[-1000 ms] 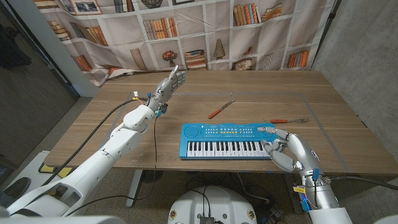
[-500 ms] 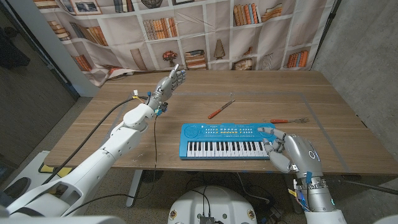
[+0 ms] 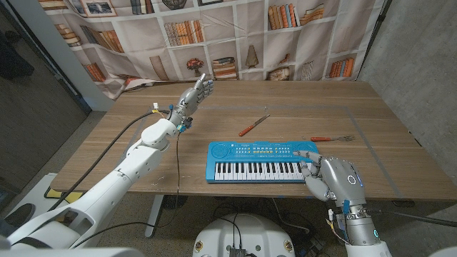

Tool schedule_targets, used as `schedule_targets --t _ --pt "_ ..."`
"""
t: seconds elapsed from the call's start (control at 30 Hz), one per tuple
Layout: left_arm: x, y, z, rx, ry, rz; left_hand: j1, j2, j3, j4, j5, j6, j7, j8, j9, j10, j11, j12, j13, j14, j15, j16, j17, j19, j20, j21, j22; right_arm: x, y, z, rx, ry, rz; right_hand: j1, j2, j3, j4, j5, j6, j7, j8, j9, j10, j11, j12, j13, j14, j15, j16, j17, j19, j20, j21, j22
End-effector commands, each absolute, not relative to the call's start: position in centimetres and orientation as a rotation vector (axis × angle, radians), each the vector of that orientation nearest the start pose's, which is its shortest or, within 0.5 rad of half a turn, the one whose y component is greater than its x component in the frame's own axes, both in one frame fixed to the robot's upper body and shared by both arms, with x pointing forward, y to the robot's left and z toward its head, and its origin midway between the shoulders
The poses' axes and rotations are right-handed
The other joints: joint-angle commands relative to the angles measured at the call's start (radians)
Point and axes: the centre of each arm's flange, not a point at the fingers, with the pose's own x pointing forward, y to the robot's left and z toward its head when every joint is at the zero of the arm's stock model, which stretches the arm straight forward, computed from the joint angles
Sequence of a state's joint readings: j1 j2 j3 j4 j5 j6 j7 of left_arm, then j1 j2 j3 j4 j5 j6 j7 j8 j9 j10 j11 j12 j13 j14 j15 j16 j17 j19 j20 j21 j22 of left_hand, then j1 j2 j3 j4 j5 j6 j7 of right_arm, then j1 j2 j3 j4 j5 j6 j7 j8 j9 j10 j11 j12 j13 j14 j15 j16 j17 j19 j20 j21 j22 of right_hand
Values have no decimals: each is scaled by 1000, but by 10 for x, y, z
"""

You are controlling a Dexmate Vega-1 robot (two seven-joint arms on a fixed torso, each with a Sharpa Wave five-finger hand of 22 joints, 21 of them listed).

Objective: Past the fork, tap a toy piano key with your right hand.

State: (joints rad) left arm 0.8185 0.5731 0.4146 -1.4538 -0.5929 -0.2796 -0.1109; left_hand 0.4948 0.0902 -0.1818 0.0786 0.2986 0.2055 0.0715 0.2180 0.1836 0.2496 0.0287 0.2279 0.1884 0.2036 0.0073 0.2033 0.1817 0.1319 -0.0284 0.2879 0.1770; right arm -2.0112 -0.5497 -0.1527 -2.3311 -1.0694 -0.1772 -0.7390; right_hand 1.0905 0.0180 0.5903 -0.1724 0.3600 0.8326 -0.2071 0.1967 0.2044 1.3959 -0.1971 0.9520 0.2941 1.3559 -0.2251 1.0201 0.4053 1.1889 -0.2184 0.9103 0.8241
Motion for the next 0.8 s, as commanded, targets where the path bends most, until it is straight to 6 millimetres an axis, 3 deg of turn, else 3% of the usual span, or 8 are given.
schedule_targets --t 0.03,0.23,0.27,0.33,0.53,0.7,0.8 --pt "618 252 22 112 -712 -378 -3 2 -6 -4 -6 7 2 -4 3 11 2 -3 2 7 -2 -3 2 8 4 -7 2 325 -220 -182 -1287 -822 -471 -1 4 1 9 14 3 -4 -5 3 6 3 5 1 1 0 -7 2 -4 1 11 -2" --pt "618 254 21 111 -713 -374 -2 2 -7 -5 -7 8 0 -4 3 13 1 -3 2 9 -2 -3 3 8 4 -9 2 329 -220 -187 -1291 -776 -456 -9 2 5 7 42 6 -4 -5 2 17 2 37 19 13 0 5 25 -1 1 28 -6" --pt "618 254 21 107 -711 -374 -1 1 -8 -5 -7 8 0 -5 3 13 -1 -4 2 8 -2 -4 3 9 5 -9 2 329 -220 -188 -1286 -766 -450 -8 -2 9 3 54 14 -4 -3 2 17 2 51 26 20 0 13 35 15 1 52 13" --pt "618 254 20 104 -709 -374 -1 1 -8 -5 -7 8 -1 -5 3 14 -3 -4 2 8 -2 -4 3 9 3 -9 2 330 -221 -189 -1292 -744 -440 2 -22 47 -3 113 24 -3 -5 1 21 3 98 41 43 0 38 50 17 3 142 133" --pt "618 256 20 104 -714 -369 0 2 -9 -5 -8 11 -2 -5 3 15 -3 -5 2 10 -3 -4 3 10 3 -11 2 335 -220 -186 -1325 -677 -377 4 -35 90 2 174 28 0 -10 -1 18 3 162 55 55 2 102 50 -4 2 200 254" --pt "620 257 18 102 -706 -368 2 2 -10 -5 -8 10 -3 -6 3 15 -6 -6 2 10 -2 -5 3 11 5 -13 2 339 -220 -184 -1350 -624 -350 -2 -33 106 3 194 -5 -1 -14 -3 15 4 185 47 43 2 136 67 1 2 206 263" --pt "621 257 18 103 -702 -370 2 2 -10 -5 -8 11 -3 -6 4 16 -4 -7 2 10 -3 -5 3 11 4 -13 2 340 -220 -184 -1357 -605 -338 -5 -36 103 3 196 -14 -1 -15 -3 16 5 189 44 42 2 137 64 -6 0 196 247"
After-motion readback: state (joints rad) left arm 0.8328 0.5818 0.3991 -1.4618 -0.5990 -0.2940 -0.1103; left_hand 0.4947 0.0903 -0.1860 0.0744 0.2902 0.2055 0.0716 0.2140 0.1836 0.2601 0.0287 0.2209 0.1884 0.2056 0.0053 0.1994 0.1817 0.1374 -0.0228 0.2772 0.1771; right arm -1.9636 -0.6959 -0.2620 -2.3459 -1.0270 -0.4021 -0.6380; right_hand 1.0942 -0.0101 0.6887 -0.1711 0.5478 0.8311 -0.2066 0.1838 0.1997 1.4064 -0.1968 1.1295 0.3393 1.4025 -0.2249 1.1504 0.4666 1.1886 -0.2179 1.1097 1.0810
